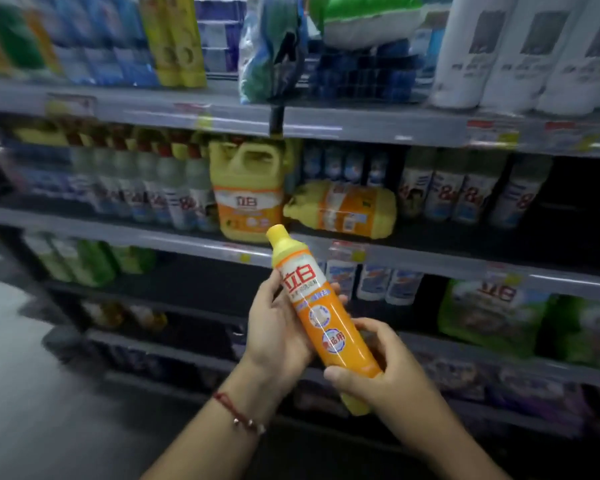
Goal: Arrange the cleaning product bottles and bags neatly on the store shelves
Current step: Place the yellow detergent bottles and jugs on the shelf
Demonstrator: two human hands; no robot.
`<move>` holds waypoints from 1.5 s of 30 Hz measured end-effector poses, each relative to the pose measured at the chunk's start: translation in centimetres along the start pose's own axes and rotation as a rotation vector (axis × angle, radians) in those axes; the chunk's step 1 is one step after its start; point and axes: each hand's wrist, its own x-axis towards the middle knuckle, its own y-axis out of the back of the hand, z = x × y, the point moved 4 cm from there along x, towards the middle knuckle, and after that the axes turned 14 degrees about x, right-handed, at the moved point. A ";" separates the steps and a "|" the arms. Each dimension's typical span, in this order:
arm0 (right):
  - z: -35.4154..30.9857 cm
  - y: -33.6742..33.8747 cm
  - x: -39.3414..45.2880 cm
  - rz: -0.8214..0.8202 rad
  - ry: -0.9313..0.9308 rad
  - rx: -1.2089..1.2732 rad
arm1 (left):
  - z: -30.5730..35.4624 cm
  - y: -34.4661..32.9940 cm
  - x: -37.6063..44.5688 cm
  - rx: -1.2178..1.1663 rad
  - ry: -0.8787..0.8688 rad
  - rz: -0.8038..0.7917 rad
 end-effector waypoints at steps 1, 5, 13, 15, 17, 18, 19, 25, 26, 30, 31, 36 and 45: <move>0.3 -1.1 -0.1 -0.031 -0.019 0.011 | 0.2 1.3 -0.9 0.011 -0.012 0.006; 0.8 -5.2 -0.3 -0.150 -0.081 0.102 | 1.8 6.2 -4.0 0.241 -0.059 0.040; 0.3 -13.7 -0.3 -0.356 -0.233 0.258 | 7.2 11.3 -9.1 0.847 -0.398 0.111; 0.1 -15.3 -0.3 -0.404 -0.240 0.257 | 8.1 11.9 -9.7 0.949 -0.436 0.131; -0.1 -16.5 -0.1 -0.439 -0.229 0.243 | 8.6 12.0 -10.1 1.045 -0.462 0.127; -0.1 -17.0 0.1 -0.443 -0.224 0.243 | 8.8 12.0 -10.2 1.094 -0.477 0.128; -0.1 -17.4 0.4 -0.443 -0.224 0.249 | 9.0 11.9 -10.5 1.135 -0.499 0.137; -0.1 -20.2 2.5 -0.540 -0.211 0.239 | 10.6 14.0 -10.6 1.148 -0.557 0.226; -0.2 -20.6 3.0 -0.565 -0.210 0.230 | 10.9 14.9 -10.4 1.115 -0.548 0.242; -0.8 -22.4 6.3 -0.638 -0.201 0.158 | 12.5 18.9 -9.7 0.846 -0.465 0.297; -1.0 -23.0 7.3 -0.664 -0.178 0.127 | 13.0 20.0 -9.5 0.754 -0.446 0.299; -2.3 -27.5 12.3 -0.699 -0.059 0.074 | 16.0 25.3 -7.5 0.321 -0.423 0.373; -7.5 -35.5 21.6 -0.522 0.623 -0.391 | 21.4 33.4 -0.5 -0.021 -0.328 0.586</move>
